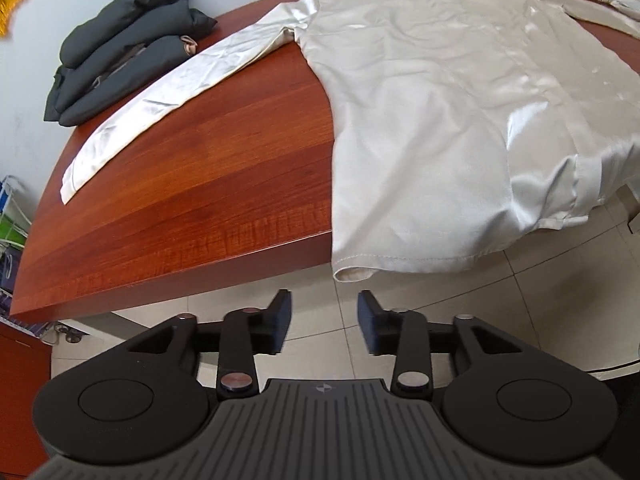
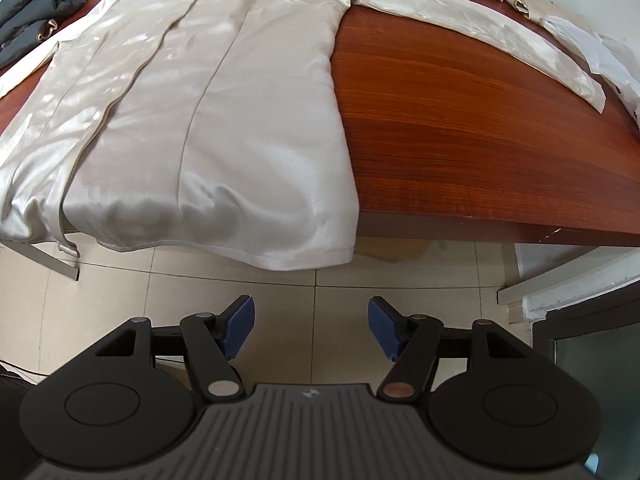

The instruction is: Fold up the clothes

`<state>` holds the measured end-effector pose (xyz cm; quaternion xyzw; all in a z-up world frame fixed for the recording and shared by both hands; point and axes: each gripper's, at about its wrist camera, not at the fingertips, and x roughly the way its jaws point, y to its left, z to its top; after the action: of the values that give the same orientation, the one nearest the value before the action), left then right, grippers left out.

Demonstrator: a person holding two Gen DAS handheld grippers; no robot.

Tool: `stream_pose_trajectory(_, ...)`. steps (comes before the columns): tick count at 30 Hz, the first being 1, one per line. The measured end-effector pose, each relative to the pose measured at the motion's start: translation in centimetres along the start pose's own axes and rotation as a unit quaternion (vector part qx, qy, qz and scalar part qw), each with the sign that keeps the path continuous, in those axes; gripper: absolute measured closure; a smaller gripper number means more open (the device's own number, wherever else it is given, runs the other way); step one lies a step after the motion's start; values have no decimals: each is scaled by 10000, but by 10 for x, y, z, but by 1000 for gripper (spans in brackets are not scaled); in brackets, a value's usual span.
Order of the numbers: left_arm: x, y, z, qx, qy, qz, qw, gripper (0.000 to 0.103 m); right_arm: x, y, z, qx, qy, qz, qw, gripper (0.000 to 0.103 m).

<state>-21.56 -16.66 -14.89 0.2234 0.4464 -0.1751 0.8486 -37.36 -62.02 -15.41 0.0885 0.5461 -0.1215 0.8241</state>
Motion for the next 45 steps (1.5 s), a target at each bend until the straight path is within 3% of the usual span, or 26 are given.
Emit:
stream_pose_trajectory(11, -11, -33, 3, 198, -164, -265, 9993, 55, 5, 32, 1, -308, -59, 423, 9986, 33)
stream_pose_trajectory(29, -27, -28, 7, 207, -291, -225, 9991, 47, 23, 125, 14, -980, -117, 1218, 9876, 33)
stream_pose_trajectory(40, -43, -31, 11, 197, -296, -453, 9983, 40, 35, 169, 23, -1229, -140, 1627, 9789, 33)
stream_pose_trajectory(45, -47, -31, 13, 234, -327, -452, 9982, 40, 49, 188, 27, -1334, -56, 1790, 9747, 38)
